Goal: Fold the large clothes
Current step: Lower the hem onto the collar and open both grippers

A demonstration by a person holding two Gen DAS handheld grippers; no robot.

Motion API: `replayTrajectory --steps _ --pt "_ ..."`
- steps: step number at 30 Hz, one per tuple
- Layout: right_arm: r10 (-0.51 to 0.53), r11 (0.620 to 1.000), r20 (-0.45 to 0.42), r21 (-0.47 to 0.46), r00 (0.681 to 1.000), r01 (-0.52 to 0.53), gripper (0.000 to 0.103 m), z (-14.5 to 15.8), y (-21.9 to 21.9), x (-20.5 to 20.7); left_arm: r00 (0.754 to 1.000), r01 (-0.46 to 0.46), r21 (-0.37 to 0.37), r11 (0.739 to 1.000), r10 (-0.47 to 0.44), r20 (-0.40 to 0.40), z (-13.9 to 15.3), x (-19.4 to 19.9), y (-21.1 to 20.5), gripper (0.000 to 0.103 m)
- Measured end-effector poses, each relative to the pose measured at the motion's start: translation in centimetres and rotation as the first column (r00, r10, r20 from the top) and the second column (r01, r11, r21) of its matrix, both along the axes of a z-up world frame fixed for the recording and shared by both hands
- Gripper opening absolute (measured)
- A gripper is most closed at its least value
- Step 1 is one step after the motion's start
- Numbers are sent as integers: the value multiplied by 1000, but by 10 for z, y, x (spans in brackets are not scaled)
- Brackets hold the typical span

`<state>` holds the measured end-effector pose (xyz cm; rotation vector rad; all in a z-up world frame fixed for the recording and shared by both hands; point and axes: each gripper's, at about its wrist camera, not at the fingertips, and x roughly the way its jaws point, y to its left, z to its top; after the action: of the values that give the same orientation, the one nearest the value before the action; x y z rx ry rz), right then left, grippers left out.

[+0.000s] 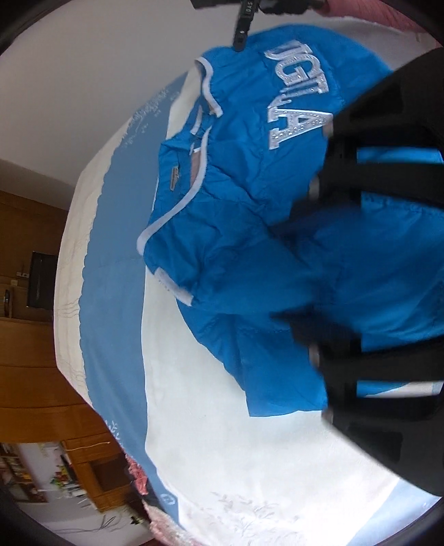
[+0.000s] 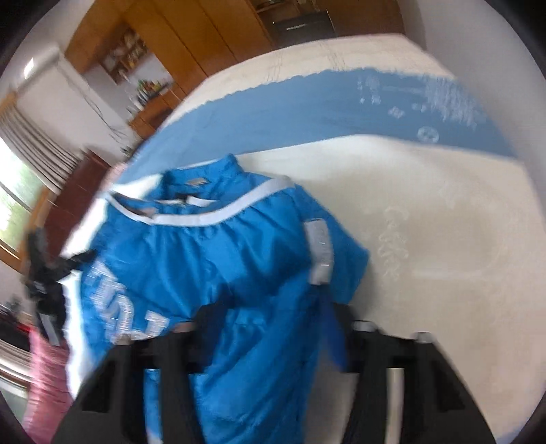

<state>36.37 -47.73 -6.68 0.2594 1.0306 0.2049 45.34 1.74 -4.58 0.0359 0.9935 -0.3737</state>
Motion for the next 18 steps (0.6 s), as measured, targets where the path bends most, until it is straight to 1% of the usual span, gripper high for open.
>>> replayTrajectory --steps 1,3,4,6,7,8,10,11,12,14,15,18 --pt "-1 1000 11 -1 1000 1 14 2 1 -1 1000 -3 -3 1000 3 8 2 -2 0 20" --pt "-15 1000 39 13 999 14 11 12 -2 -3 999 -20 -18 1000 21 41 9 -5 1 13" --pt "-27 999 57 30 998 25 9 19 -6 -3 998 -34 -28 999 35 56 13 -6 4 13" --pt "-45 995 88 90 995 37 9 33 -14 2 993 -64 -67 996 70 92 24 -5 9 11" --pt "-52 991 99 126 994 39 9 39 -17 6 989 -82 -98 992 93 114 31 -4 14 11" --pt "-57 989 103 139 993 42 9 43 -19 11 985 -97 -117 988 112 129 37 -3 17 11" --pt "-68 990 113 134 991 53 9 51 -18 28 978 -116 -130 985 136 156 45 1 21 11" --pt "-73 991 116 121 991 59 9 51 -17 34 976 -121 -117 986 140 166 47 3 20 11" --pt "-87 991 107 114 990 75 9 47 -17 45 974 -130 -93 987 145 177 46 8 18 11" --pt "-110 985 58 140 992 101 9 32 -21 65 976 -148 -75 986 158 152 36 19 14 11" --pt "-118 983 27 145 993 113 9 20 -22 75 980 -162 -70 984 169 107 25 28 17 11" --pt "-139 978 -58 152 989 146 9 -19 -27 100 982 -182 -47 982 184 31 -4 45 18 15"
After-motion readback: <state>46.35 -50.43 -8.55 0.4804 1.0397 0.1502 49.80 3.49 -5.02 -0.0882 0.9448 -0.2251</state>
